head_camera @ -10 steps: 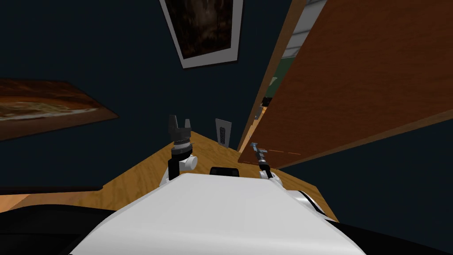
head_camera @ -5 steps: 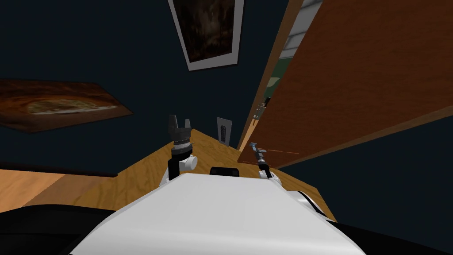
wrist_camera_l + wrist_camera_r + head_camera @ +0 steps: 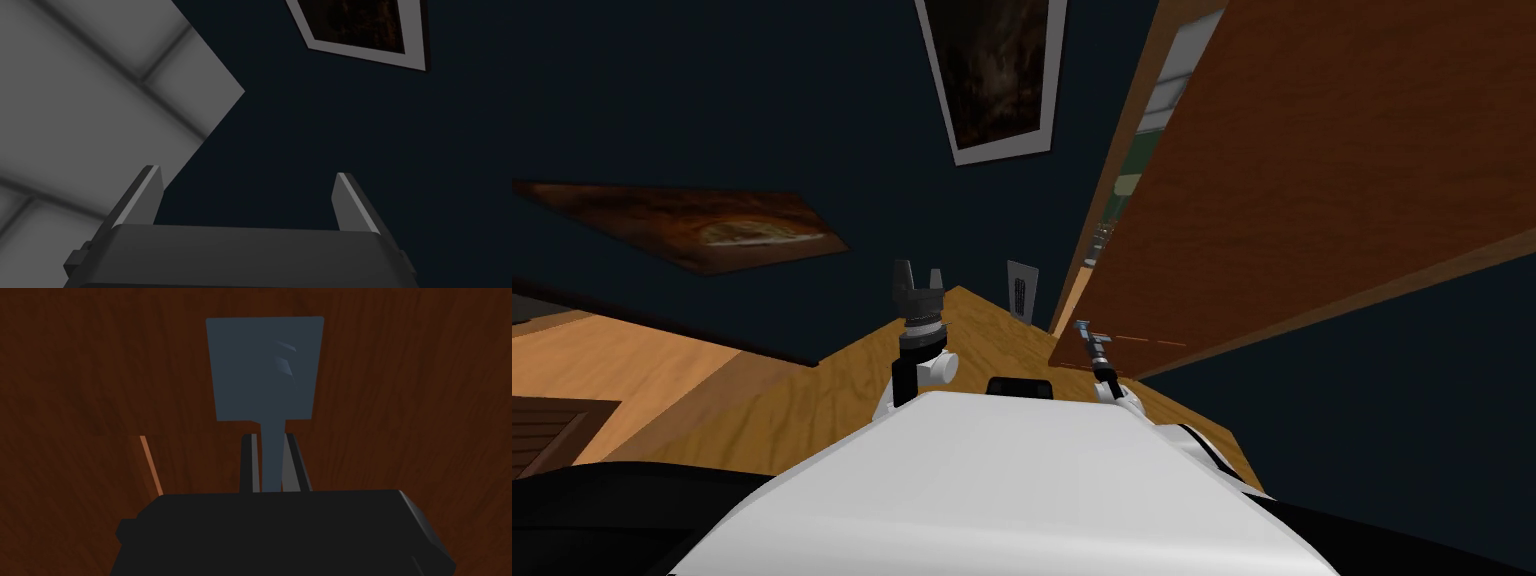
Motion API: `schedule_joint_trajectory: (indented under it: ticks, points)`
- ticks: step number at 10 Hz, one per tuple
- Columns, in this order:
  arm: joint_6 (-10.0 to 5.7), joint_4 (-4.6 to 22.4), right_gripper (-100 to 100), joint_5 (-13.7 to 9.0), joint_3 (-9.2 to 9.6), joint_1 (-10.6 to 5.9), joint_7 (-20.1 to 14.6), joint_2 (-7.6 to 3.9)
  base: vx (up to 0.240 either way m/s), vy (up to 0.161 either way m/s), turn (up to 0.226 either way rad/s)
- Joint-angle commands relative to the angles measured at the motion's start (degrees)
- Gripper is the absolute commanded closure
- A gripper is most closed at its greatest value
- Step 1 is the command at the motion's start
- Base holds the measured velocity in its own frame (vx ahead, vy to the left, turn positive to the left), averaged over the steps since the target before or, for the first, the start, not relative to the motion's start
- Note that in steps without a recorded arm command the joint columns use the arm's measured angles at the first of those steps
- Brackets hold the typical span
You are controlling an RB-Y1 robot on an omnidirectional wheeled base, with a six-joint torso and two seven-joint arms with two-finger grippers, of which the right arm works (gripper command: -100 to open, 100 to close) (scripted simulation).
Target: Pull the door open
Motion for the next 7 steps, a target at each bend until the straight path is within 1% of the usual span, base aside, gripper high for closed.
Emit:
schedule_joint_trajectory:
  ticks: [1,2,3,5,6,7]
  points:
    - [-0.46,0.05,100,-0.1,0.67,-0.02,-0.26,-0.12,-0.198,0.013,0.098]
    - [-0.73,0.11,100,-0.25,1.21,0.06,-0.47,-0.34,-0.198,-0.012,0.075]
    - [-1.2,0.2,100,-0.51,2.11,0.19,-0.83,-0.72,-0.255,-0.063,0.164]
    - [-1.86,0.32,100,-0.87,3.36,0.36,-1.32,-1.24,-0.227,-0.11,0.162]
    - [-1.86,0.32,100,-0.87,3.36,0.36,-1.32,-1.24,-0.133,-0.065,0.059]
    - [-1.86,0.32,100,-0.87,3.36,0.36,-1.32,-1.24,-0.048,-0.008,-0.012]
